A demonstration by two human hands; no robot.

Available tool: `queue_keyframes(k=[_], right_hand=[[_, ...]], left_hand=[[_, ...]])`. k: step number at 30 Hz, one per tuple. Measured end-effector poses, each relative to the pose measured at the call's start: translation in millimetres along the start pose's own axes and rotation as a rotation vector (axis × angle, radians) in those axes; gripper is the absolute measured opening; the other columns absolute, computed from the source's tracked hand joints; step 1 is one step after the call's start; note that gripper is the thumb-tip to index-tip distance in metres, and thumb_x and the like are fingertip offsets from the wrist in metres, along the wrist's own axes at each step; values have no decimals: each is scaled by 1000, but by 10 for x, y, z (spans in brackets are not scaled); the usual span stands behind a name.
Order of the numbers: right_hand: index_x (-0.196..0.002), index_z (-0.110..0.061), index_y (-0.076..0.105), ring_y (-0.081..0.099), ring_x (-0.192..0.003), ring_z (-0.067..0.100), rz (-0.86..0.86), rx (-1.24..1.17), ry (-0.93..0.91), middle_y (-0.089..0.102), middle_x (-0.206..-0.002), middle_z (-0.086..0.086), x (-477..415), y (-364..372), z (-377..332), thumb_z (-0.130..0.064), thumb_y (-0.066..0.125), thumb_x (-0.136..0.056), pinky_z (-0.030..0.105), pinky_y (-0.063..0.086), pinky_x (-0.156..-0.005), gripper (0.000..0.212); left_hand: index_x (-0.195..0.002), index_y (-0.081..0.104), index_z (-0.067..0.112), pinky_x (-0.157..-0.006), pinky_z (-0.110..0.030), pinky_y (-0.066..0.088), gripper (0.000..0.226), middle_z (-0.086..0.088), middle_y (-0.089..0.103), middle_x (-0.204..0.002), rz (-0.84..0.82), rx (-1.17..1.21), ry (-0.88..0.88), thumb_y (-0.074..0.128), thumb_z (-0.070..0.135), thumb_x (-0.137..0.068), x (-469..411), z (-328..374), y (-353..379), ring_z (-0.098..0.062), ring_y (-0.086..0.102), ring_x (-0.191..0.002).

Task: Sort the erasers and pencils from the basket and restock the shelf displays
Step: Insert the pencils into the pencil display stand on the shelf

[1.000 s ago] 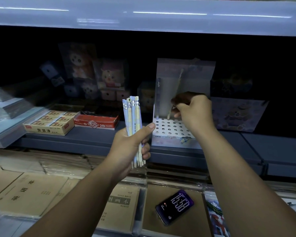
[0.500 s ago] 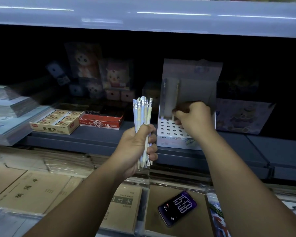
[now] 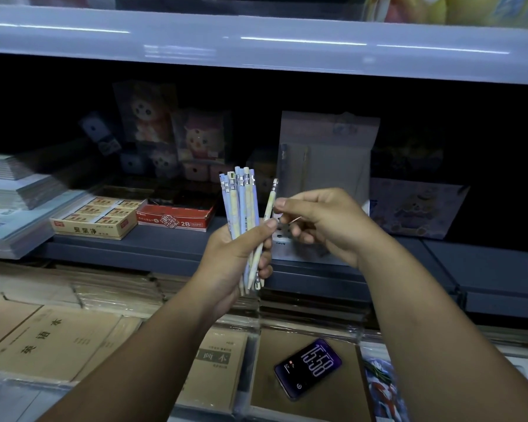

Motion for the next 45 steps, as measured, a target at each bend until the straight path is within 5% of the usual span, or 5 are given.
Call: queue_keyframes(k=[6,11,21,34,45], right_hand=[[-99,11,71,46,-49,11,-62,-109,29,62,-66,11,35,76,53,-11,76,-87,20,29,-43,26],[-92,4,71,36,-45,15,102,-153,-8,53,-56,6,27,-187,-2,-20,77,-87,22,28,-42,25],[-101,9,72,56,-56,15,-51,-143,26,64,-76,16,31,-49,83,-7,75,-87,19,42,-45,21],[-90,-12,72,57,-41,16,548,294,-279,71,-60,9,94,-821,-364,-6,60,-96,21,43,-43,15],[-96,-9,72,65,-48,20,533,526,-267,70,-61,14,-65,-673,-333,3,50,-96,30,55,-48,25]], left_hand=[[-86,62,10,-47,-25,40,21,-7,56,-71,-70,-28,13,76,26,-86,1,6,92,-16,43,-49],[-86,60,9,-47,-25,39,25,-7,56,-73,-75,-39,-17,75,28,-87,8,-58,121,-15,42,-49],[-91,62,10,-47,-25,39,21,-8,59,-75,-50,-27,-10,74,27,-88,-9,-73,77,-16,43,-51],[-88,59,9,-49,-26,38,24,-7,52,-68,99,-13,-38,75,27,-90,-67,-140,-173,-17,43,-50],[-85,57,11,-48,-26,38,23,-7,52,-69,58,-10,-37,71,26,-94,-69,-138,-123,-17,43,-52]])
Point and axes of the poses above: each hand's wrist, its own x-axis away from the middle knuckle, its own y-axis out of the palm, z = x × y, the point moved 10 cm from there along -x, towards the middle knuckle
